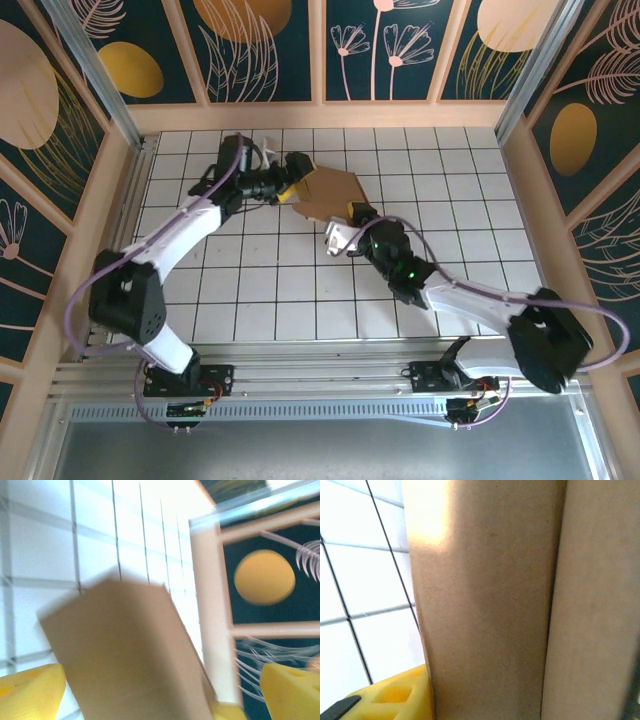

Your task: Fold the paper box

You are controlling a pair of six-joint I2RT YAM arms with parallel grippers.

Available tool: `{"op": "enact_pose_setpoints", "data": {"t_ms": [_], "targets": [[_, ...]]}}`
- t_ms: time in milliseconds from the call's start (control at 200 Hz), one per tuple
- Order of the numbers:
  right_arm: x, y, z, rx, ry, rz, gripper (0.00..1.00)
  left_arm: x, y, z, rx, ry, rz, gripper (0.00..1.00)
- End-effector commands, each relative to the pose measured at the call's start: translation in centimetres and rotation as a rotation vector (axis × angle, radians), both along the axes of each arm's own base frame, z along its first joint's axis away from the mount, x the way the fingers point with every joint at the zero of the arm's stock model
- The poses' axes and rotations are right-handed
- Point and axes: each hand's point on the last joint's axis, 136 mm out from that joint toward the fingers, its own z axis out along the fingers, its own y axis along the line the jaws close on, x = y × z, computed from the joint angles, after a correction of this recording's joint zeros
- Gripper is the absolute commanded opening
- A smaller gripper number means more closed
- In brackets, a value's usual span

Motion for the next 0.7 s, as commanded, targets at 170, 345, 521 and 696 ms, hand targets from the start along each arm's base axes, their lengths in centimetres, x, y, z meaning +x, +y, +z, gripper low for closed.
{"op": "enact_pose_setpoints", "data": {"t_ms": [170,345,521,696], "targets": [[-10.4,-1.5,-7.1,-0.276,0.887,0.115,0.45,-4.0,9.1,7.4,0.402,-0.527,0.191,0.95],[-9.2,-2.0,-7.3,-0.365,0.986,0.036,0.44,-5.0,10.3,4.1,0.439,-0.48,0.222,0.83],[-7.8,-1.7,-8.4,-0.437,1.017,0.008,0.49,-5.2,12.8,-3.4,0.408,-0.204,0.367,0.85],[-6.1,-0.6,-9.6,-0.471,1.05,-0.027,0.64,-5.9,12.0,-10.0,0.365,-0.021,0.321,0.86]]}}
